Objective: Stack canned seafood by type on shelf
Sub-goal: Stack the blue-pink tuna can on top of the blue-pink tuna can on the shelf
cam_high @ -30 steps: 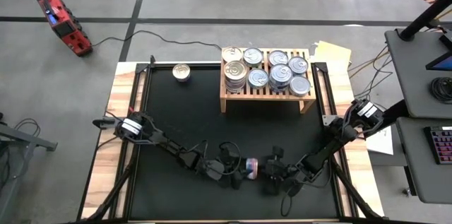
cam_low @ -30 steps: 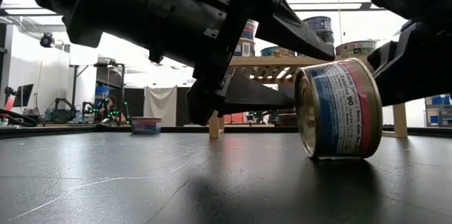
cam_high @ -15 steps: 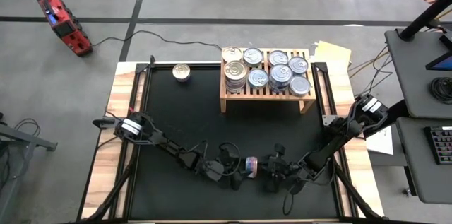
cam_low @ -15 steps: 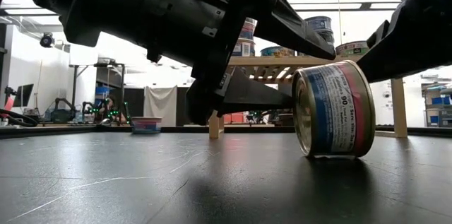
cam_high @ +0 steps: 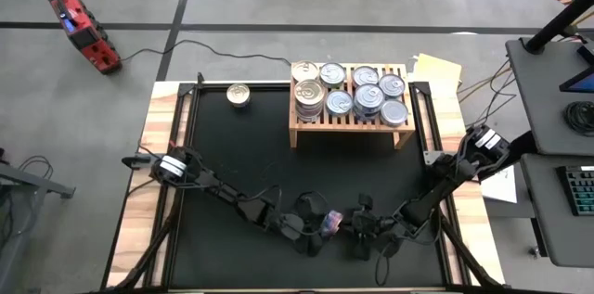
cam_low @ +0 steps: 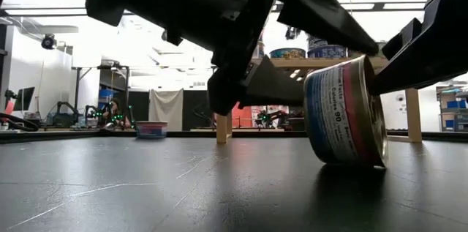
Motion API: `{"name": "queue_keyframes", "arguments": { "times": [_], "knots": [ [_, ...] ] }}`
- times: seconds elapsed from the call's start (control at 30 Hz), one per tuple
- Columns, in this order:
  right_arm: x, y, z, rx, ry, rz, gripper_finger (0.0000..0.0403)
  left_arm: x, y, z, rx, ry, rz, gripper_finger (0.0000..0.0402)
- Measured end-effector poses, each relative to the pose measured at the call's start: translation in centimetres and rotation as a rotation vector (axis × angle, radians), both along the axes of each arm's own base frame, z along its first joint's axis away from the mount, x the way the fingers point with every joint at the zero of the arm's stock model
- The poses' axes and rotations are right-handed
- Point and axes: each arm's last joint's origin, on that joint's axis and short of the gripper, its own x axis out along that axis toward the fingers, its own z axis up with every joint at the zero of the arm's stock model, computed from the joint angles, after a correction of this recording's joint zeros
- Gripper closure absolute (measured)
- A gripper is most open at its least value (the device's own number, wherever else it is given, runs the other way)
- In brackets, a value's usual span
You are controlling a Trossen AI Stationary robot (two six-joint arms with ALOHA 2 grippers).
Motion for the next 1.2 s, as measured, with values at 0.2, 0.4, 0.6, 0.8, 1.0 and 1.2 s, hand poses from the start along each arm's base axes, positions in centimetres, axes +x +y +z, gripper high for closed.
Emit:
{"name": "queue_keyframes", "arguments": {
  "times": [0.2,0.4,0.6,0.8,1.0,1.2],
  "knots": [
    [0.3,0.2,-0.4,0.001,-0.012,0.0,0.0394,0.5,-0.4,-0.7,0.064,0.1,-0.018,0.01],
    [0.5,0.4,-1.4,0.0,-0.006,0.004,0.0394,1.5,-0.7,-1.4,0.089,0.113,-0.012,0.01],
    [0.5,0.4,-1.7,-0.01,0.003,0.005,0.0394,1.2,-0.6,-2.0,0.113,0.129,-0.013,0.01],
    [0.5,0.4,-1.8,-0.016,0.005,0.007,0.0394,1.0,-0.6,-2.2,0.231,0.149,-0.068,0.01],
    [0.5,0.4,-1.8,-0.017,0.005,0.007,0.0394,1.0,-0.5,-2.3,0.25,0.157,-0.072,0.01],
    [0.5,0.4,-1.8,-0.017,0.005,0.007,0.0394,0.9,-0.3,-2.4,0.258,0.163,-0.009,0.01]
  ]
}}
